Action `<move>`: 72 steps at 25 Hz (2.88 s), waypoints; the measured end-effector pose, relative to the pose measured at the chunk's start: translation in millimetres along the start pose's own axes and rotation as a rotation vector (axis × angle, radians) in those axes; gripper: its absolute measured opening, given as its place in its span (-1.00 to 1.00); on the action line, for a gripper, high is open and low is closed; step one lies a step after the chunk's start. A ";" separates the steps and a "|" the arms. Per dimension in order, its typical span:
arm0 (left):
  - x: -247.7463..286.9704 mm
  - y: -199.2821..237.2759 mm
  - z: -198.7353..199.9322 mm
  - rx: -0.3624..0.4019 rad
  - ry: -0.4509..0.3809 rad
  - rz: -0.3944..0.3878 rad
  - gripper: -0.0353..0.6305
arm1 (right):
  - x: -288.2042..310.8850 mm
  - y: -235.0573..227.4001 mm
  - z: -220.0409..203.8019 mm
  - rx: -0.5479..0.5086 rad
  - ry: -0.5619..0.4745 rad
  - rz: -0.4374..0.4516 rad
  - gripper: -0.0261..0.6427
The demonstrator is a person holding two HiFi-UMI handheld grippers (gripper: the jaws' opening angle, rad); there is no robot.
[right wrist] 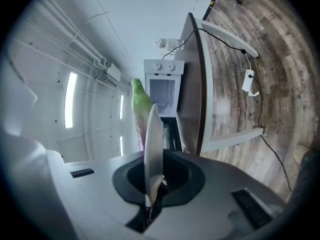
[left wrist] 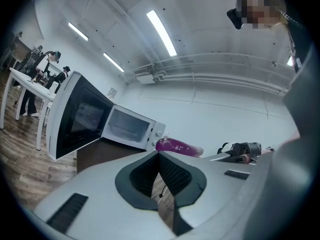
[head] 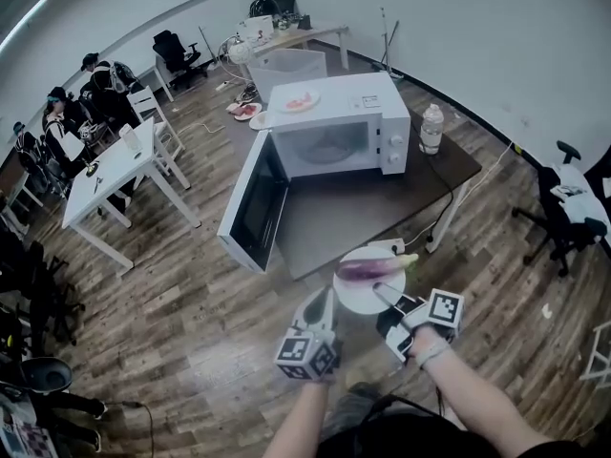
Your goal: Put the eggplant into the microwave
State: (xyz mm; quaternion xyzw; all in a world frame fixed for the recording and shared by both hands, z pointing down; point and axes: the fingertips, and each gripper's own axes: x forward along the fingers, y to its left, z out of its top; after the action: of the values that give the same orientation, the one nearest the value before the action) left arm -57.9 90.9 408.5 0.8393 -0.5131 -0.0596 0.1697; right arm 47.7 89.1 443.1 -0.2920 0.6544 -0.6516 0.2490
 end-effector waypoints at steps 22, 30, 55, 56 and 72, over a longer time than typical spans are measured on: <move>97.9 70.2 14.0 -0.012 -0.012 -0.003 -0.89 | 104.4 -14.9 73.8 0.003 0.005 0.001 -0.90; 131.9 88.6 18.1 -0.019 -0.026 0.008 -0.89 | 135.7 -21.3 102.5 0.005 0.038 0.007 -0.90; 231.8 157.8 12.7 -0.016 -0.038 0.057 -0.89 | 253.6 -58.1 181.9 0.046 0.076 0.000 -0.90; 237.4 159.8 14.0 -0.017 -0.042 0.057 -0.89 | 258.2 -57.7 186.2 0.044 0.074 0.002 -0.90; 292.1 157.2 9.4 -0.013 0.025 -0.036 -0.88 | 318.6 -57.5 241.4 0.033 0.022 -0.008 -0.90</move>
State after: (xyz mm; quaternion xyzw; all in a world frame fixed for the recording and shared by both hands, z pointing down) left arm -56.4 -234.1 475.7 0.8480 -0.4952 -0.0554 0.1807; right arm -3.2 -305.7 511.5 -0.2833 0.6450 -0.6664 0.2442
